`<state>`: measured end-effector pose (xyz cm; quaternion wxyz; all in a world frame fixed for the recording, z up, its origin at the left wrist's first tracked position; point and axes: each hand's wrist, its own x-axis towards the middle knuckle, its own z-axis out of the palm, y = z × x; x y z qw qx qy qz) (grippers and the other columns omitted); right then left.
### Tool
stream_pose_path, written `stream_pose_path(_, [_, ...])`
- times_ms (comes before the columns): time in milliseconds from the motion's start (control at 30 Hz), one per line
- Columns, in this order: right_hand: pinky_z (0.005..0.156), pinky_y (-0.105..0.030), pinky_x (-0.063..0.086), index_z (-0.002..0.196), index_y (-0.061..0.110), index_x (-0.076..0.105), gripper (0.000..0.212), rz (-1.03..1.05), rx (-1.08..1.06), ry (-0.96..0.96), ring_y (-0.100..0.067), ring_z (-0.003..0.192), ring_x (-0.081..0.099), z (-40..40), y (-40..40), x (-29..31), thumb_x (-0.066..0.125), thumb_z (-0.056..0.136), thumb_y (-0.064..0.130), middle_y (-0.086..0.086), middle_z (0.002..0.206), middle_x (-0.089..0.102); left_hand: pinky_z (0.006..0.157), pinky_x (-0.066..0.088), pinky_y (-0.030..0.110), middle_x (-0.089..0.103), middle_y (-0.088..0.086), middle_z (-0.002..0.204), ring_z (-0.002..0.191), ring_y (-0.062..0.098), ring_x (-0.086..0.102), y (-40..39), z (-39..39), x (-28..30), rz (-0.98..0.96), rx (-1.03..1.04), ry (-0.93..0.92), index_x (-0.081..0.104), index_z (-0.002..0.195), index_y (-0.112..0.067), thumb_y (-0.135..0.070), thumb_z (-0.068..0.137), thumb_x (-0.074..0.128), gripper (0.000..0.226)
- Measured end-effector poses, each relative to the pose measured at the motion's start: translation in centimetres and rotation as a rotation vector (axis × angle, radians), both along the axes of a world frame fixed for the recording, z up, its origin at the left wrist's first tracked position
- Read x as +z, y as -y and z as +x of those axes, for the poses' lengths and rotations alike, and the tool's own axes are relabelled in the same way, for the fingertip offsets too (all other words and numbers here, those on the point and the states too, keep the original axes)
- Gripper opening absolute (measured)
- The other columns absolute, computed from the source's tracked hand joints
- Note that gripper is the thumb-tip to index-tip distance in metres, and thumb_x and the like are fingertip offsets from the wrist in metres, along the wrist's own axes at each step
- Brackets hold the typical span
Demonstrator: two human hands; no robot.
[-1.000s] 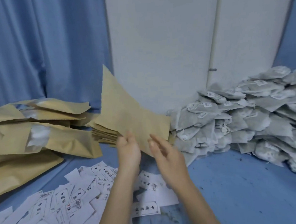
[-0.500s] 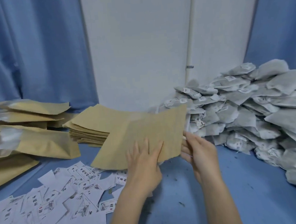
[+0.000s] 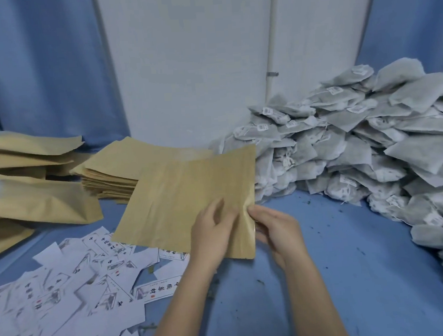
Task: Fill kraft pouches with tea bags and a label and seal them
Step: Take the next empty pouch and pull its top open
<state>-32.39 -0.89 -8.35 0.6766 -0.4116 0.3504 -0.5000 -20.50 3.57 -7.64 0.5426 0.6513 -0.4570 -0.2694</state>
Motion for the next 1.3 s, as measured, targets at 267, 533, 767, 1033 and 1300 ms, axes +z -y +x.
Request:
stream_pose_path(267, [0.067,-0.022,0.055,0.081,0.006,0.075,0.007,-0.125,0.164,-0.034,-0.018,0.079,0.071,1.8,-0.7,0.3,0.07,0.077,0.008,-0.012,0.086,0.073,0.079,0.05,0.02,0.067,-0.022,0.08,0.087,-0.005,0.062,-0.3,0.3,0.9,-0.092,0.255,-0.061,0.063,0.08,-0.04,-0.058,0.066,0.074,0.025])
stream_pose_path(533, [0.071,-0.02,0.053,0.088,0.008,0.07,0.013,-0.106,0.24,0.093,-0.011,0.081,0.068,2.5,-1.0,0.0,0.066,0.08,0.018,-0.005,0.086,0.073,0.073,0.052,0.029,0.067,-0.013,0.062,0.066,0.006,0.062,-0.5,0.0,1.1,-0.237,0.28,0.0,0.072,0.071,-0.026,-0.037,0.086,0.062,0.021])
stream_pose_path(767, [0.075,-0.013,0.049,0.094,0.026,0.069,0.013,-0.552,-0.136,-0.488,0.002,0.084,0.064,3.2,-1.5,0.0,0.061,0.087,0.018,0.012,0.09,0.07,0.062,0.032,0.033,0.064,0.022,0.08,0.075,0.038,0.056,-0.4,-0.3,1.4,-0.133,0.186,0.481,0.059,0.081,0.001,-0.013,0.097,0.042,0.028])
stream_pose_path(1033, [0.079,-0.031,0.051,0.102,0.015,0.071,0.024,-0.814,-0.223,-0.828,-0.017,0.086,0.063,3.5,-2.0,0.2,0.062,0.081,0.011,-0.001,0.095,0.07,0.057,0.026,0.024,0.058,0.002,0.064,0.067,0.022,0.049,-0.3,-0.3,1.3,-0.093,0.239,0.327,0.058,0.072,-0.004,-0.012,0.09,0.049,0.021])
stream_pose_path(1300, [0.066,-0.017,0.044,0.093,0.009,0.07,0.017,-0.829,-0.374,-0.798,-0.017,0.077,0.062,4.4,-2.4,0.1,0.053,0.092,0.014,-0.004,0.083,0.069,0.049,0.032,0.015,0.038,-0.006,0.044,0.044,0.013,0.034,-0.3,0.0,1.3,-0.16,0.295,0.339,0.033,0.054,-0.014,-0.011,0.091,0.052,0.041])
